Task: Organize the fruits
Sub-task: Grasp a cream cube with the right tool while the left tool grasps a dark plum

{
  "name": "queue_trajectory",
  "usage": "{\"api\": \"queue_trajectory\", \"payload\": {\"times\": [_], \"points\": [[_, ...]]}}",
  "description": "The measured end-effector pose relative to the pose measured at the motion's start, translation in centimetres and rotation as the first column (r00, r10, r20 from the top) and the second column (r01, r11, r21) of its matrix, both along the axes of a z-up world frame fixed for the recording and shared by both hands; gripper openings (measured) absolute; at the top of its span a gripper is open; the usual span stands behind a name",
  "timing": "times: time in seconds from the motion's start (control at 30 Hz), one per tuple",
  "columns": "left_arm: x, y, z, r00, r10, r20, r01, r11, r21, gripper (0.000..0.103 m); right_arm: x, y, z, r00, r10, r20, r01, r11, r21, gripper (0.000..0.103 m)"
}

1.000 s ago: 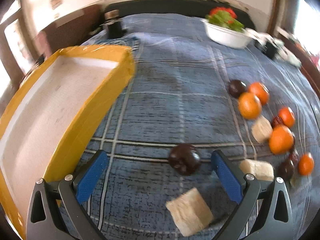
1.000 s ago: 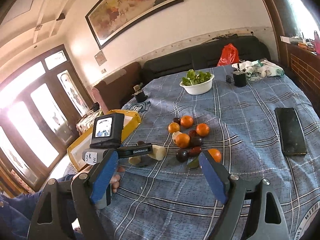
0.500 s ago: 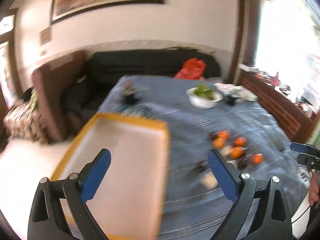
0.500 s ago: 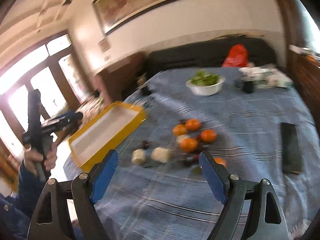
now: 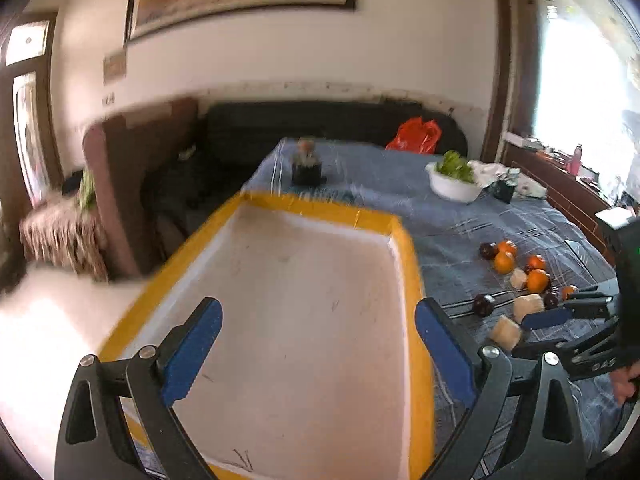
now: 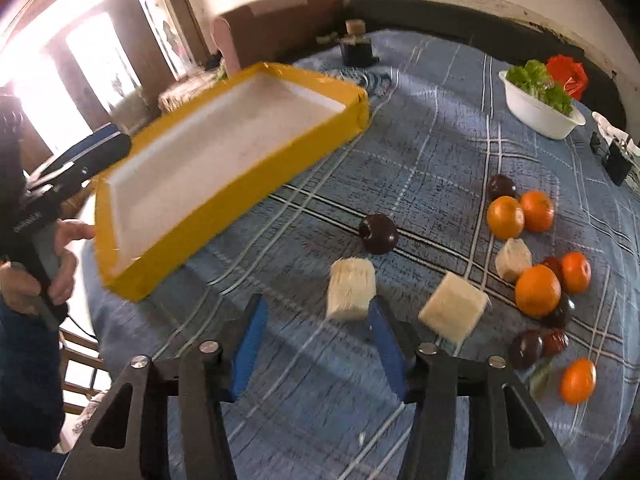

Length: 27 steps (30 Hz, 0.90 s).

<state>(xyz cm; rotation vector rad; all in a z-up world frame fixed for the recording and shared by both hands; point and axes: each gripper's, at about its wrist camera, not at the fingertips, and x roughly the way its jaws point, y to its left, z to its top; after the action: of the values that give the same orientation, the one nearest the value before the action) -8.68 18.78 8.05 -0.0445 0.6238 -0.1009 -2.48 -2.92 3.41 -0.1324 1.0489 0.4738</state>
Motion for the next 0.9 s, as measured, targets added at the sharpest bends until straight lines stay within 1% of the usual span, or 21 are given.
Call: {"api": "queue_trajectory", "payload": {"times": [0.03, 0.1, 0.17, 0.2, 0.23, 0.3, 0.33, 0.4, 0.43, 0.47, 0.57, 0.6, 0.67, 0.73, 0.77, 0.83, 0.9], "points": [[0.2, 0.3, -0.4, 1.000, 0.013, -0.017, -0.013, 1.000, -0.016, 0.097, 0.3, 0.0, -0.2, 1.000, -0.006, 0.003, 0.006, 1.000, -0.017, 0.049], [0.7, 0.5, -1.1, 0.998, 0.042, -0.051, -0.044, 0.998, -0.035, 0.097, 0.8, 0.0, -0.8, 1.000, 0.000, -0.024, -0.001, 1.000, -0.026, 0.044], [0.8, 0.1, -0.9, 0.998, 0.063, -0.030, -0.064, 0.997, -0.034, 0.097, 1.0, 0.0, -1.2, 0.999, 0.004, -0.033, -0.005, 0.999, -0.049, 0.040], [0.9, 0.0, -0.8, 0.998, 0.064, -0.022, -0.065, 0.997, -0.045, 0.097, 1.1, 0.0, -1.5, 0.999, 0.002, -0.038, -0.004, 0.998, -0.058, 0.036], [1.3, -0.3, -1.0, 0.997, 0.070, -0.033, -0.071, 0.996, -0.059, 0.097, 1.3, -0.1, -1.6, 0.999, 0.001, -0.040, -0.003, 0.999, -0.052, 0.034], [2.3, -1.2, -1.7, 0.996, 0.045, -0.075, -0.051, 0.995, -0.081, 0.097, 1.4, -0.2, -1.6, 0.999, 0.004, -0.038, -0.006, 0.999, -0.046, 0.033], [2.7, -2.2, -2.1, 0.995, 0.030, -0.093, -0.036, 0.997, -0.069, 0.097, 1.4, -0.5, -1.4, 0.999, -0.002, -0.035, 0.001, 0.999, -0.035, 0.033], [2.9, -3.7, -2.1, 0.997, 0.010, -0.078, -0.013, 0.999, -0.037, 0.097, 1.5, -1.0, -1.3, 1.000, -0.013, -0.019, 0.013, 1.000, -0.018, 0.033], [2.9, -4.3, -2.0, 0.998, -0.004, -0.065, 0.001, 0.999, -0.040, 0.097, 1.3, -1.5, -1.1, 1.000, -0.027, -0.011, 0.027, 1.000, -0.010, 0.033], [3.1, -4.8, -2.0, 0.998, -0.020, -0.065, 0.017, 0.998, -0.054, 0.097, 1.4, -2.3, -0.8, 0.999, -0.048, -0.001, 0.048, 0.999, 0.017, 0.033], [3.6, -6.4, -2.0, 0.992, -0.054, -0.118, 0.044, 0.995, -0.086, 0.097, 1.2, -4.6, 0.9, 0.997, -0.071, 0.022, 0.067, 0.989, 0.132, 0.033], [3.5, -6.9, -1.7, 0.990, -0.066, -0.121, 0.054, 0.993, -0.103, 0.097, 1.0, -5.2, 1.5, 0.995, -0.091, 0.042, 0.084, 0.986, 0.147, 0.033], [2.7, -7.9, -0.6, 0.990, -0.097, -0.102, 0.084, 0.988, -0.126, 0.097, 0.7, -6.4, 2.8, 0.989, -0.124, 0.087, 0.106, 0.977, 0.184, 0.033], [2.4, -9.0, 0.3, 0.989, -0.123, -0.082, 0.112, 0.986, -0.127, 0.097, 1.2, -7.3, 3.7, 0.978, -0.174, 0.118, 0.148, 0.968, 0.204, 0.033], [2.6, -9.7, 0.6, 0.987, -0.132, -0.088, 0.121, 0.985, -0.123, 0.098, 1.6, -7.9, 4.2, 0.972, -0.196, 0.127, 0.164, 0.960, 0.226, 0.033], [3.2, -11.2, 0.3, 0.979, -0.147, -0.139, 0.134, 0.986, -0.095, 0.098, 2.1, -8.7, 4.8, 0.961, -0.234, 0.146, 0.192, 0.947, 0.257, 0.033], [4.2, -12.8, -0.6, 0.965, -0.178, -0.195, 0.164, 0.982, -0.089, 0.098, 2.4, -9.6, 5.0, 0.943, -0.271, 0.193, 0.211, 0.936, 0.283, 0.033]]}}
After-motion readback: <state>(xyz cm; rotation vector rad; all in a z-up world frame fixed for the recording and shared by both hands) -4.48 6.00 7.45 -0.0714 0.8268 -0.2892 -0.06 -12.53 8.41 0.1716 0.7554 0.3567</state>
